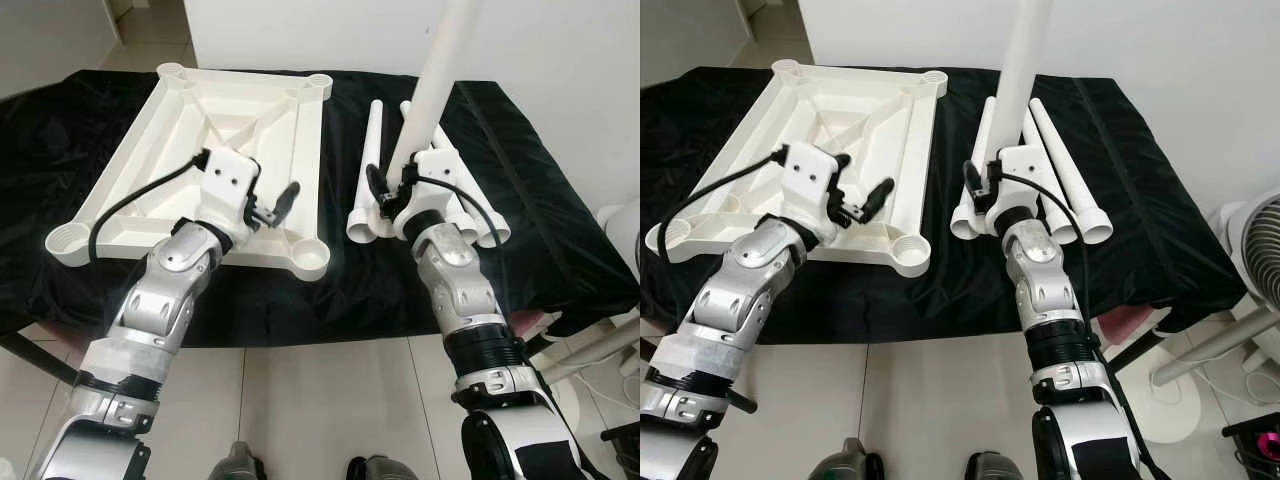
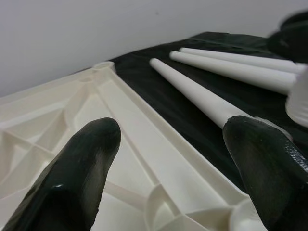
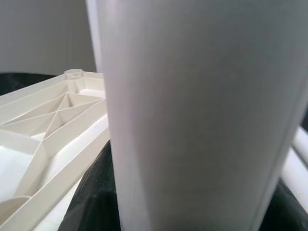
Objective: Building children table
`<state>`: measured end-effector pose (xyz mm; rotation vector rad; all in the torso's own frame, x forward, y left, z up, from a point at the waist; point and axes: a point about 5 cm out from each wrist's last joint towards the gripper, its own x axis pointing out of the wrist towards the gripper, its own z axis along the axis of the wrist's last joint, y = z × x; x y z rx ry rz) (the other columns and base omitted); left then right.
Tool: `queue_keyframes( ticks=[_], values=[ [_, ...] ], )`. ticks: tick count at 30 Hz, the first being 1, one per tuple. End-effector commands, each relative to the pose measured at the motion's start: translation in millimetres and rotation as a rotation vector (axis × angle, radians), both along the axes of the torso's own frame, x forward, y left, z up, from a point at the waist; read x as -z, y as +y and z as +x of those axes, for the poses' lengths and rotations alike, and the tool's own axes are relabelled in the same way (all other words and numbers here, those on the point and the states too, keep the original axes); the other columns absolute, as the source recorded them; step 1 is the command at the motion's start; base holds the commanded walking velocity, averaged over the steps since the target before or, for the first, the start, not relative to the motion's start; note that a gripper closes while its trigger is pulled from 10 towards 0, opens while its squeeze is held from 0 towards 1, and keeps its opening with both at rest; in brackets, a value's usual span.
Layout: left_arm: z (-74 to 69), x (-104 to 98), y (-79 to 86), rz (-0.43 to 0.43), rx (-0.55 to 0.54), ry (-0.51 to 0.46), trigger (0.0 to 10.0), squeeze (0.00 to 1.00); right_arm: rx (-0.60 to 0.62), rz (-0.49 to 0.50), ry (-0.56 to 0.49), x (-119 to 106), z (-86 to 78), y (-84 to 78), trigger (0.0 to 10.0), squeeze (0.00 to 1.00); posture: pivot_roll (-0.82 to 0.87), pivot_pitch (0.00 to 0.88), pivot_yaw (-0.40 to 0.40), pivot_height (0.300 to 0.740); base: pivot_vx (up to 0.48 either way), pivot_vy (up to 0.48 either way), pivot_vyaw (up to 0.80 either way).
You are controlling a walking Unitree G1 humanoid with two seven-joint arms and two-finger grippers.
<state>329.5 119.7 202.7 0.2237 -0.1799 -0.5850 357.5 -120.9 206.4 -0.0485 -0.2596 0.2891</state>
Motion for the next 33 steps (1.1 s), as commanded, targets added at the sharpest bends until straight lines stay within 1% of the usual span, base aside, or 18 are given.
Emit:
queue_keyframes(
  ticks=[1, 2, 3, 4, 5, 6, 7, 8, 12, 14, 16, 19, 20, 22, 24, 29, 31, 33],
  values=[
    [-4.8, 7.8, 0.2, 0.032, 0.058, 0.035, 10.0, 0.00, -0.015, -0.028, -0.008, -0.4, -2.8, -0.5, 10.0, 0.00, 0.01, 0.052, 0.064, 0.740, 0.000, 0.000, 0.00],
    [-4.8, 7.8, 0.2, 0.032, 0.058, 0.035, 10.0, 0.00, -0.015, -0.028, -0.008, -0.4, -2.8, -0.5, 10.0, 0.00, 0.01, 0.052, 0.064, 0.740, 0.000, 0.000, 0.00],
    [-11.1, 14.6, -0.6, 0.068, 0.131, 0.055, 10.0, 0.00, -0.016, -0.039, -0.014, -0.6, -4.2, -2.8, 10.0, 0.00, 0.00, 0.054, 0.066, 0.740, 0.000, 0.000, 0.00],
    [-11.1, 14.6, -0.6, 0.068, 0.131, 0.055, 10.0, 0.00, -0.016, -0.039, -0.014, -0.6, -4.2, -2.8, 10.0, 0.00, 0.00, 0.054, 0.066, 0.740, 0.000, 0.000, 0.00],
    [-16.2, 22.1, -1.4, 0.097, 0.191, 0.081, 10.0, 0.00, -0.014, -0.041, -0.016, -0.4, -5.2, -4.5, 10.0, 0.00, 0.00, 0.055, 0.062, 0.740, 0.000, 0.000, 0.00],
    [-23.1, 38.4, -1.2, 0.163, 0.262, 0.126, 10.0, 0.00, 0.000, -0.030, -0.015, 1.1, -6.4, -5.2, 10.0, 0.00, 0.00, 0.058, 0.052, 0.740, 0.000, 0.000, 0.00],
    [-24.2, 44.6, 0.0, 0.192, 0.273, 0.133, 10.0, 0.00, 0.003, -0.018, -0.013, 1.5, -7.0, -4.6, 10.0, 0.00, 0.00, 0.059, 0.051, 0.740, 0.000, 0.000, 0.00],
    [-24.5, 49.4, 1.5, 0.208, 0.276, 0.145, 10.0, 0.00, 0.005, -0.010, -0.012, 1.7, -7.5, -3.8, 10.0, 0.00, 0.00, 0.061, 0.047, 0.740, 0.000, 0.000, 0.00],
    [-24.5, 52.0, 2.4, 0.215, 0.276, 0.152, 10.0, 0.00, 0.005, -0.006, -0.012, 1.7, -7.8, -3.3, 10.0, 0.00, 0.00, 0.061, 0.047, 0.740, 0.000, 0.000, 0.00],
    [-25.0, 64.4, 9.2, 0.251, 0.293, 0.198, 10.0, 0.00, 0.012, 0.003, -0.007, 2.2, -8.9, -3.1, 10.0, 0.00, -0.01, 0.062, 0.028, 0.740, 0.000, 0.000, 0.00],
    [-25.0, 64.4, 9.2, 0.251, 0.293, 0.198, 10.0, 0.00, 0.012, 0.003, -0.007, 2.2, -8.9, -3.1, 10.0, 0.00, -0.01, 0.062, 0.028, 0.740, 0.000, 0.000, 0.00],
    [-16.5, 72.9, 18.4, 0.266, 0.238, 0.221, 10.0, 0.00, 0.022, 0.007, -0.003, 1.7, -8.7, -5.5, 10.0, 0.00, -0.01, 0.059, 0.027, 0.740, 0.000, 0.000, 0.00],
    [-16.5, 72.9, 18.4, 0.266, 0.238, 0.221, 10.0, 0.00, 0.022, 0.007, -0.003, 1.7, -8.7, -5.5, 10.0, 0.00, -0.01, 0.059, 0.027, 0.740, 0.000, 0.000, 0.00],
    [-9.8, 78.1, 24.0, 0.284, 0.216, 0.247, 10.0, 0.00, 0.035, 0.002, -0.002, 1.3, -7.0, -8.5, 10.0, 0.00, -0.02, 0.062, 0.018, 0.740, 0.000, 0.000, 0.00],
    [-8.9, 79.1, 24.8, 0.288, 0.218, 0.254, 10.0, 0.00, 0.036, 0.002, -0.002, 1.2, -6.6, -8.7, 10.0, 0.00, -0.02, 0.062, 0.018, 0.740, 0.000, 0.000, 0.00],
    [-0.8, 79.9, 27.6, 0.336, 0.199, 0.251, 10.0, 0.00, 0.041, 0.001, 0.002, 0.9, -5.7, -8.6, 10.0, 0.00, -0.01, 0.072, 0.020, 0.740, 0.000, 0.000, 0.00],
    [0.8, 82.4, 25.5, 0.388, 0.226, 0.254, 10.0, 0.00, 0.042, -0.001, 0.005, 2.0, -5.5, -8.0, 10.0, 0.00, -0.01, 0.074, 0.021, 0.740, 0.000, 0.000, 0.00],
    [1.0, 84.1, 22.4, 0.406, 0.252, 0.258, 10.0, 0.00, 0.042, -0.002, 0.007, 2.4, -5.3, -7.3, 10.0, 0.00, -0.01, 0.077, 0.021, 0.740, 0.000, 0.000, 0.00]
  ],
)
